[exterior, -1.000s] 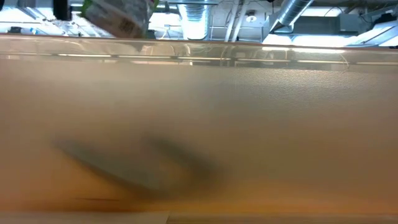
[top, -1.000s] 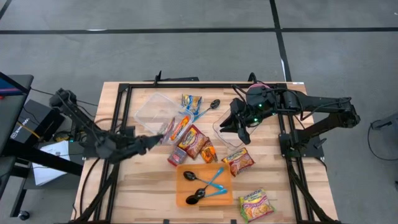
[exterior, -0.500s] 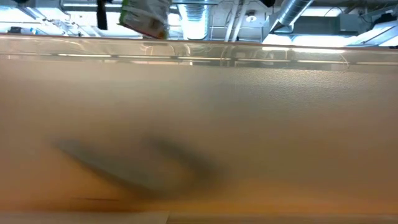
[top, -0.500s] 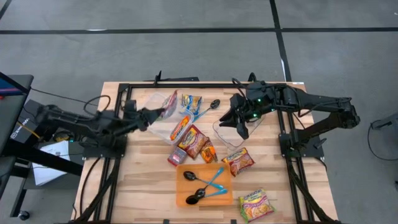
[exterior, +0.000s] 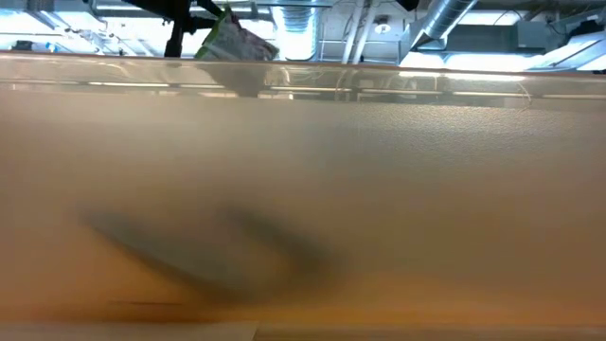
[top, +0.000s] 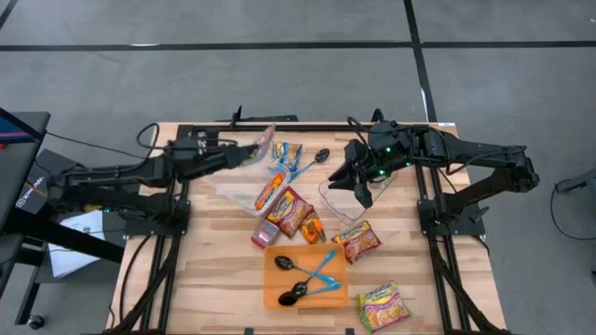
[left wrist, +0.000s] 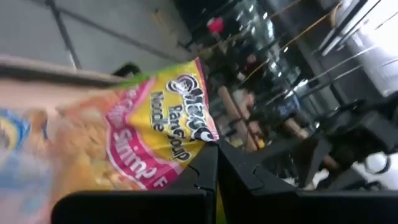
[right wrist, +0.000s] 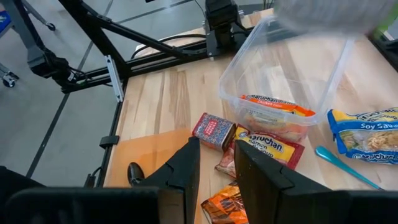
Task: Pick & Place Food Item
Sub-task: Put the green noodle pack into the transparent container
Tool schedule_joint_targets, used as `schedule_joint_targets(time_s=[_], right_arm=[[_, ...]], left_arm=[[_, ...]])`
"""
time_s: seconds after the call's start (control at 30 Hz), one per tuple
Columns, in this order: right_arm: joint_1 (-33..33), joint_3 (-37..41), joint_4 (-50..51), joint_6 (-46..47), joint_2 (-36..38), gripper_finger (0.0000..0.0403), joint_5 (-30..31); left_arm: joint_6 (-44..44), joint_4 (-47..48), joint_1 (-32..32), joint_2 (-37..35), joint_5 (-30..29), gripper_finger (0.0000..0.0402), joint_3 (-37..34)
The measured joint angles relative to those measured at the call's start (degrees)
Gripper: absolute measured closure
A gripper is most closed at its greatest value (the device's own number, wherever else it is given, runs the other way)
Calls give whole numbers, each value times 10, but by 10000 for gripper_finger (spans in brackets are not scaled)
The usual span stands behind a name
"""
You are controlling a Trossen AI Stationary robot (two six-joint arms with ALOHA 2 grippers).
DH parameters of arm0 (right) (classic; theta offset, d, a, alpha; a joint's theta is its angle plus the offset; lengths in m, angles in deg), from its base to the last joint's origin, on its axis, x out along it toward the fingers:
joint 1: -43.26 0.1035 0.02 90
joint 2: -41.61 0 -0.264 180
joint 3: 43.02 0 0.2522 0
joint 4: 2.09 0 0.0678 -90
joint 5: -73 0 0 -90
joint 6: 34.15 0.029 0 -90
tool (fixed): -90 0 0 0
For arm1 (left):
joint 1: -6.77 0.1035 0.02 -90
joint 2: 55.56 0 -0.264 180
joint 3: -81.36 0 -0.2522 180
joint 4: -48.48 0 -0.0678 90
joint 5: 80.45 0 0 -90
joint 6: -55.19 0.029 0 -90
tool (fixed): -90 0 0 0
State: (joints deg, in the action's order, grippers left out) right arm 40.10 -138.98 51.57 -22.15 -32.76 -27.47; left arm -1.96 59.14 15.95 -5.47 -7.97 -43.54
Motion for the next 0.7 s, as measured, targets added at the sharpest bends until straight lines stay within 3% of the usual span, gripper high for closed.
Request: schedule_joint_targets(time_s=[0.17,0.4,0.7], right_arm=[[0,0,0,0,0,310,0],[0,0,0,-9,0,310,0],[0,0,0,-30,0,310,1]], left_arm=[[-53,78,-42,0,-34,401,3],[-122,234,-128,-7,-169,401,2],[-122,247,-113,5,-177,401,-31]])
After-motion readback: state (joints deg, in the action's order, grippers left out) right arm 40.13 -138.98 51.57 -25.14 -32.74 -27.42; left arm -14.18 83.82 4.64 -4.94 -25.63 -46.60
